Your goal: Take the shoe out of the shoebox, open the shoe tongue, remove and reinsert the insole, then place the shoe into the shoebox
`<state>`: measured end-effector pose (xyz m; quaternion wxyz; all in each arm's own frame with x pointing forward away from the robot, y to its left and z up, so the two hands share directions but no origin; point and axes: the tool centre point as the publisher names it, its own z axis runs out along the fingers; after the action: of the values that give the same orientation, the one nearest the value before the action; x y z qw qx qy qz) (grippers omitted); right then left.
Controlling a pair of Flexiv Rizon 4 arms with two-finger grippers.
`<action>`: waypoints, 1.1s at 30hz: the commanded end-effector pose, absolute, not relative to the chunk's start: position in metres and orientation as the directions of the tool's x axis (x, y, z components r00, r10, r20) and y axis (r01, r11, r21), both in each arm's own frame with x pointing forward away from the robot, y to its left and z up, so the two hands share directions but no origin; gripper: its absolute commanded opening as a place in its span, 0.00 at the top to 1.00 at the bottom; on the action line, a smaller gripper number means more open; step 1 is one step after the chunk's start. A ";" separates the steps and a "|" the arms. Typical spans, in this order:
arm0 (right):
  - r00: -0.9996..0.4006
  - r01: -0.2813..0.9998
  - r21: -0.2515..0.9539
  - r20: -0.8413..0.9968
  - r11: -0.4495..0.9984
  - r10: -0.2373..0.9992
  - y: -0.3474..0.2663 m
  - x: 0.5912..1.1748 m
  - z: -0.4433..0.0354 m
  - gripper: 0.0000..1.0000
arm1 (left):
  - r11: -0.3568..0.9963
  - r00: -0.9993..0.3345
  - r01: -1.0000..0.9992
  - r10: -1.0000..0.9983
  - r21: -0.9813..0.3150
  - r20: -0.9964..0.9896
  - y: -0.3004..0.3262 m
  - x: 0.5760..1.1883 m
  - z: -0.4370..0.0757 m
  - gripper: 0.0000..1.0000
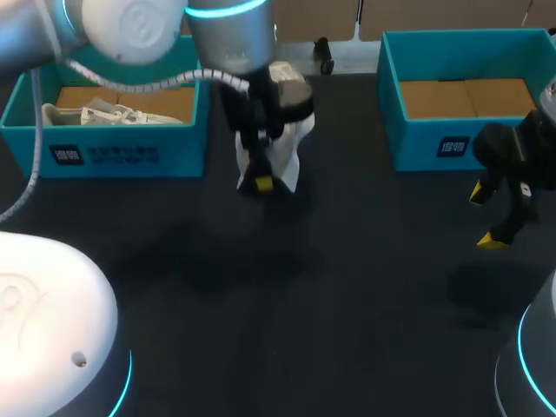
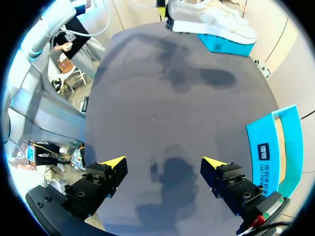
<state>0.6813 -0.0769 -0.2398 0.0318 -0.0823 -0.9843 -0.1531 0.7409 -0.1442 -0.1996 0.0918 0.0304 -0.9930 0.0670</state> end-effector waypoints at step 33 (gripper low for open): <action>-0.984 0.172 0.294 0.086 0.940 0.153 -0.077 0.681 -0.240 0.00 | 0.998 -0.971 -0.048 -0.039 -0.035 0.237 -0.051 0.904 -0.113 1.00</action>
<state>0.6813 -0.0769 -0.2398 0.0318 -0.0823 -0.9843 -0.1531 0.8919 -0.0547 -0.1226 0.1073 0.0248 -0.9936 0.0242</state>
